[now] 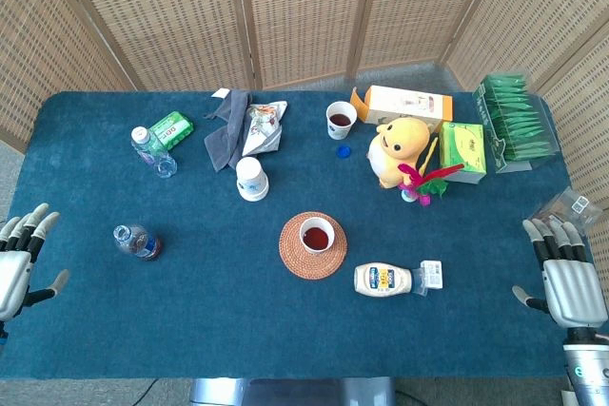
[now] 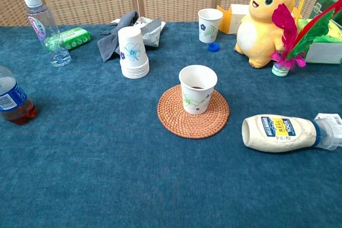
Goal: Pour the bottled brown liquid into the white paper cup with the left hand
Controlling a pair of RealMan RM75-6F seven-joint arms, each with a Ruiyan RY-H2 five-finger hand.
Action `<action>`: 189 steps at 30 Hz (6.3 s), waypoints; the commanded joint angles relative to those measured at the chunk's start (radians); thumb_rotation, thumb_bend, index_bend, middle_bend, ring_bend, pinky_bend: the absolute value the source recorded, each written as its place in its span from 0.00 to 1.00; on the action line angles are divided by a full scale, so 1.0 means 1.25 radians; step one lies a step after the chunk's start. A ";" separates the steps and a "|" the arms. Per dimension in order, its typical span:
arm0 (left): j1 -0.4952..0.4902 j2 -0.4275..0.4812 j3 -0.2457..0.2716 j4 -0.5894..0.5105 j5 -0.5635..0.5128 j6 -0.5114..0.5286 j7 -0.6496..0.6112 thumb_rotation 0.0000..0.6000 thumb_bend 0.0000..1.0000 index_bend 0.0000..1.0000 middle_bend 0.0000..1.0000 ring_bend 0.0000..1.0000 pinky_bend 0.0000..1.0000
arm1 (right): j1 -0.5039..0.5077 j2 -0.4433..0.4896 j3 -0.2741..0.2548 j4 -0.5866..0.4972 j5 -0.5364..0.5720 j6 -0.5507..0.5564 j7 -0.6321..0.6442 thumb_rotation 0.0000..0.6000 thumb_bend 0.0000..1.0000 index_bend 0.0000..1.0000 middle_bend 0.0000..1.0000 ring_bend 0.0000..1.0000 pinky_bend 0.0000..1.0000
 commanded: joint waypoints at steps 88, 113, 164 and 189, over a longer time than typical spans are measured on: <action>-0.147 -0.484 0.017 0.671 0.082 -0.073 -0.802 1.00 0.36 0.00 0.00 0.00 0.00 | -0.006 0.021 0.012 -0.013 0.007 0.007 0.080 1.00 0.00 0.00 0.00 0.00 0.00; -0.159 -0.540 -0.011 0.673 0.033 -0.101 -0.787 1.00 0.47 0.30 0.23 0.13 0.28 | -0.004 0.029 0.009 -0.013 0.009 -0.004 0.107 1.00 0.00 0.00 0.00 0.00 0.00; -0.275 -0.373 -0.061 0.423 0.068 -0.087 -0.471 1.00 0.53 0.51 0.43 0.30 0.42 | -0.008 0.041 0.009 -0.022 0.006 0.004 0.132 1.00 0.00 0.00 0.00 0.00 0.00; -0.401 -0.345 -0.095 0.279 0.048 -0.211 -0.238 1.00 0.53 0.51 0.44 0.30 0.42 | -0.011 0.049 0.012 -0.026 0.005 0.009 0.152 1.00 0.00 0.00 0.00 0.00 0.00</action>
